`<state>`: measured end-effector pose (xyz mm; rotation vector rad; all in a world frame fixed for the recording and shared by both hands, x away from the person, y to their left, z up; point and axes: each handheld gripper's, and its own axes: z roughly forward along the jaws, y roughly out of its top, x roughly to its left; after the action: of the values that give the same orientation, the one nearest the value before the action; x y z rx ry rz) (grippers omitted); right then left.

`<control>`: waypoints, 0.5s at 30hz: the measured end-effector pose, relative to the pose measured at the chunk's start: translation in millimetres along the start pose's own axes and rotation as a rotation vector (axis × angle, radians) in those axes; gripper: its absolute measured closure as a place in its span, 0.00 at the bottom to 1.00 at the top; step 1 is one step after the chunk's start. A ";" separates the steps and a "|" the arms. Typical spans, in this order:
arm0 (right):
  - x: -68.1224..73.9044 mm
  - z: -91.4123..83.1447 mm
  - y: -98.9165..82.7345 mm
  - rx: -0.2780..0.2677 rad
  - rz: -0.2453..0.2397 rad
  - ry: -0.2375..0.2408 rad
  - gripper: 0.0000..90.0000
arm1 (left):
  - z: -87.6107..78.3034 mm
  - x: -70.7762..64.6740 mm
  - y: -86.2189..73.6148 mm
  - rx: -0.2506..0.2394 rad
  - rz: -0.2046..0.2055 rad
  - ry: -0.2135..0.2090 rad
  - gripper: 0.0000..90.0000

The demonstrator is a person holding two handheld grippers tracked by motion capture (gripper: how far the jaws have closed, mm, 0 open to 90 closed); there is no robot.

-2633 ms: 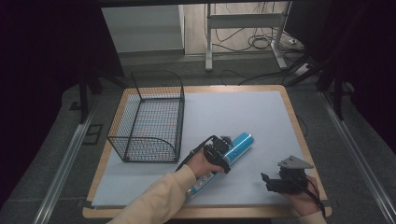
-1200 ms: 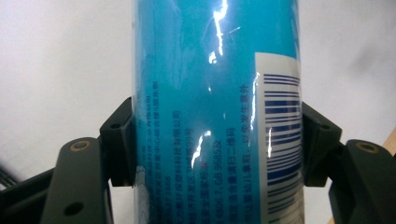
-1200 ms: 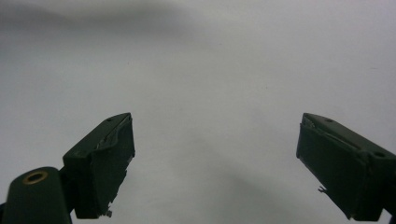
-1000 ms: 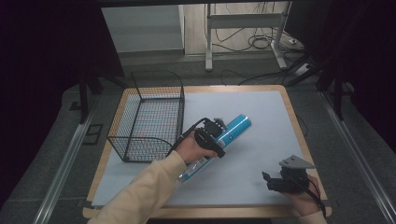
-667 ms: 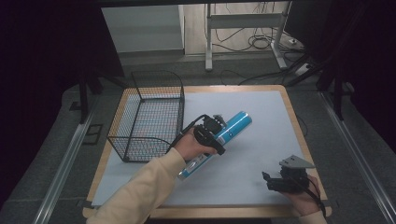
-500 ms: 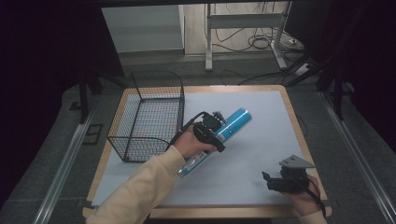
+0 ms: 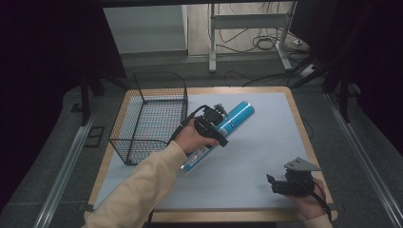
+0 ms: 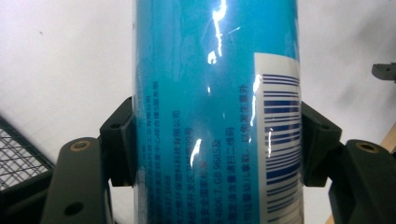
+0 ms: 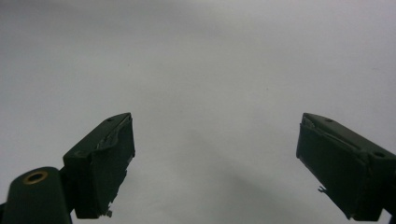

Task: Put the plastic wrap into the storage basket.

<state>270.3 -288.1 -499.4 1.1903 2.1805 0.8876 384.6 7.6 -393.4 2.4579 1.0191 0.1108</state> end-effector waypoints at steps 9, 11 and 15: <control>-0.6 -0.3 0.1 -0.002 0.004 -0.002 0.13 | -10.6 6.0 7.7 -0.021 -0.005 0.013 0.35; -0.6 -0.2 0.0 -0.001 0.002 -0.002 0.13 | -11.8 7.0 9.1 -0.020 -0.006 0.014 0.35; -0.3 0.5 0.1 0.000 0.000 -0.002 0.13 | -14.4 9.2 12.2 -0.010 0.006 0.020 0.35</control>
<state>270.8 -288.2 -499.6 1.1904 2.1795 0.8859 395.6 12.1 -376.1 2.4552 1.0174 0.1423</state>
